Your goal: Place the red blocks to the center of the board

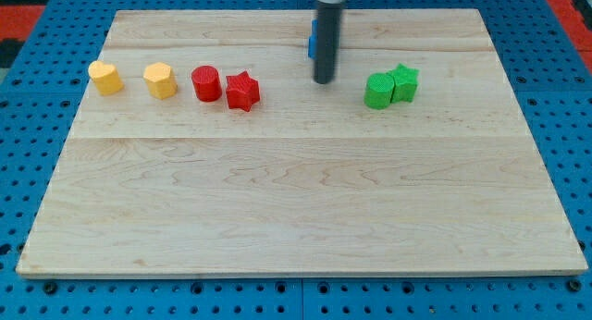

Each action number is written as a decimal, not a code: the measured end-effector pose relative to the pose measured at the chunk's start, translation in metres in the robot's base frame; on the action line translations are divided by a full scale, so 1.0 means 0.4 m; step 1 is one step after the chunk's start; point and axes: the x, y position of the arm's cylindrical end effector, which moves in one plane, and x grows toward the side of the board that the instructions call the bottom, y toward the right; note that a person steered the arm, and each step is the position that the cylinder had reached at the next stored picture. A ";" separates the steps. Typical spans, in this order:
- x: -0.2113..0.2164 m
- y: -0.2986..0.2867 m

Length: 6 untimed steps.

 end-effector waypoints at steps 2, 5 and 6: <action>-0.034 -0.303; 0.062 -0.414; 0.062 -0.348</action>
